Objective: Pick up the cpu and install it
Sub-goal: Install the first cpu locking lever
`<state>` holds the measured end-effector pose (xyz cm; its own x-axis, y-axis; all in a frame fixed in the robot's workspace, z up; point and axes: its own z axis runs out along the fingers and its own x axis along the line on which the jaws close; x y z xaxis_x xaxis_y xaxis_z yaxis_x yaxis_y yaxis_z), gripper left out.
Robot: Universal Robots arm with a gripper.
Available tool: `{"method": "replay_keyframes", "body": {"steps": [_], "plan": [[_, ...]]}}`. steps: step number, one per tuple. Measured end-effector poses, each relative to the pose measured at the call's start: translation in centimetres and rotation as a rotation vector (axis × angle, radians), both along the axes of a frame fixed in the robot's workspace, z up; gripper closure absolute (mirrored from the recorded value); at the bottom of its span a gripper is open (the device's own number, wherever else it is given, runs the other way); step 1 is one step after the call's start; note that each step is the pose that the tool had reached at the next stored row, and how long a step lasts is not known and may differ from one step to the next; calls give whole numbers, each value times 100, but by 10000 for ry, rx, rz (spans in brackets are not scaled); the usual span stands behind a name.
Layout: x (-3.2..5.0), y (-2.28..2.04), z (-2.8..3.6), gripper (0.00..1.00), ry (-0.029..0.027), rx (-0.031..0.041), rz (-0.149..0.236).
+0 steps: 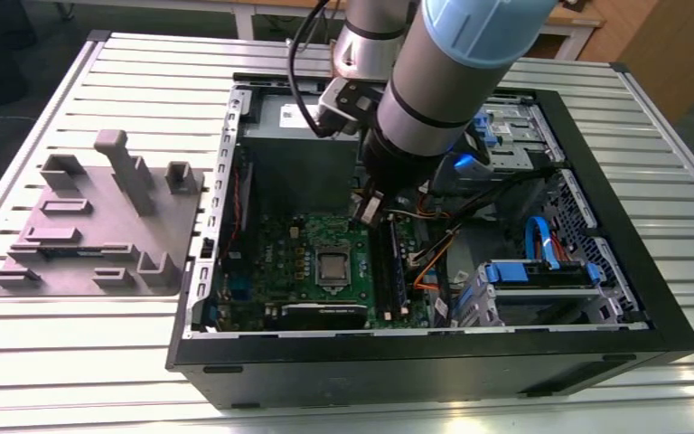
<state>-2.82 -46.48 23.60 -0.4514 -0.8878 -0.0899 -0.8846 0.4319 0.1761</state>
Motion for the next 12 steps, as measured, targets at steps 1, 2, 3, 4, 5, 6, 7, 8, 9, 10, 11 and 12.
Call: {"method": "replay_keyframes", "body": {"steps": [1,2,3,4,5,6,7,8,9,10,11,12], "plan": [[-2,-6,0,90,-2,4,13],[-3,-14,0,90,-3,7,21],[-3,-24,0,90,-4,9,29],[-3,-35,0,90,-5,12,35],[-3,-46,0,90,-5,14,41],[-3,-55,1,90,-4,14,44],[-4,-60,1,90,-4,15,46],[-4,-62,1,90,-4,15,46],[-3,-62,1,90,-4,15,47],[-3,-63,0,90,-4,15,47],[-3,-64,0,90,-4,15,47],[-3,-65,0,90,-4,15,47]]}}
